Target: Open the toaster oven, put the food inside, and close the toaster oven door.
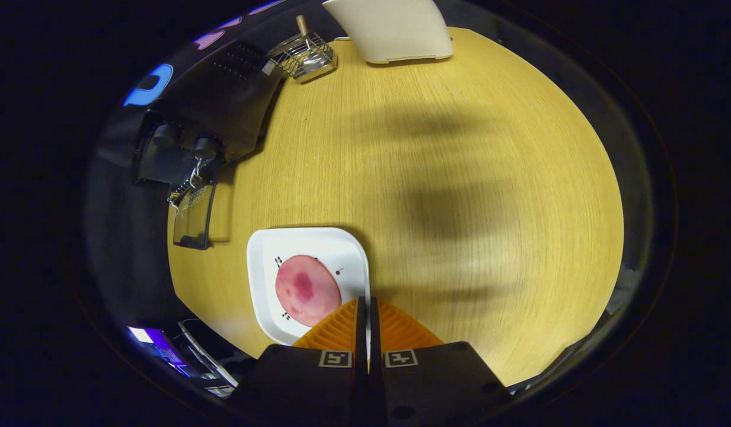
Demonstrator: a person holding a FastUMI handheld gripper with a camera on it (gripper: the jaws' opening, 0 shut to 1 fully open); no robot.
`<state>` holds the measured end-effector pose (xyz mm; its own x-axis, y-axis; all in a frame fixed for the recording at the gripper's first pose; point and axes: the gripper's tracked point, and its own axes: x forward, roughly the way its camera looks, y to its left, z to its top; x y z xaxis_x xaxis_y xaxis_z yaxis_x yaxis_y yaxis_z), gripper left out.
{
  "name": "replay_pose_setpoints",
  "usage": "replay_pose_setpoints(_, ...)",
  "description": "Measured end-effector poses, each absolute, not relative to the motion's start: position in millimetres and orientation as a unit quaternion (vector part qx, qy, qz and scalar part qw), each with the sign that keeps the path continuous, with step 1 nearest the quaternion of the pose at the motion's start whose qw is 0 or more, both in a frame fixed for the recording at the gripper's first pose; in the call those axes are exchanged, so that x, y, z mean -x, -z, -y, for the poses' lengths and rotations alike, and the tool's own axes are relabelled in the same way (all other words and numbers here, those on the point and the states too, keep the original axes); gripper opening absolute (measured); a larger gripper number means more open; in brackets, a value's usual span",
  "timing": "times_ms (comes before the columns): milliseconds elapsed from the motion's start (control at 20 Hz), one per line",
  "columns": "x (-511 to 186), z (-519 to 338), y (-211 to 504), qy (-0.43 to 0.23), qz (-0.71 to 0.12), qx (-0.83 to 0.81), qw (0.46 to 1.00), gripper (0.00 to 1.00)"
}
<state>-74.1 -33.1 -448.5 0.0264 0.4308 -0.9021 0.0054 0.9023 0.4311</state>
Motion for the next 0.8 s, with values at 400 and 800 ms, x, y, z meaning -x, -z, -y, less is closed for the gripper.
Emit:
replay_pose_setpoints(400,80.7,12.2,416.7,-0.108,-0.631,-0.348,0.685,0.06)
replay_pose_setpoints(800,93.1,-32.6,363.5,-0.081,-0.579,-0.443,0.679,0.06)
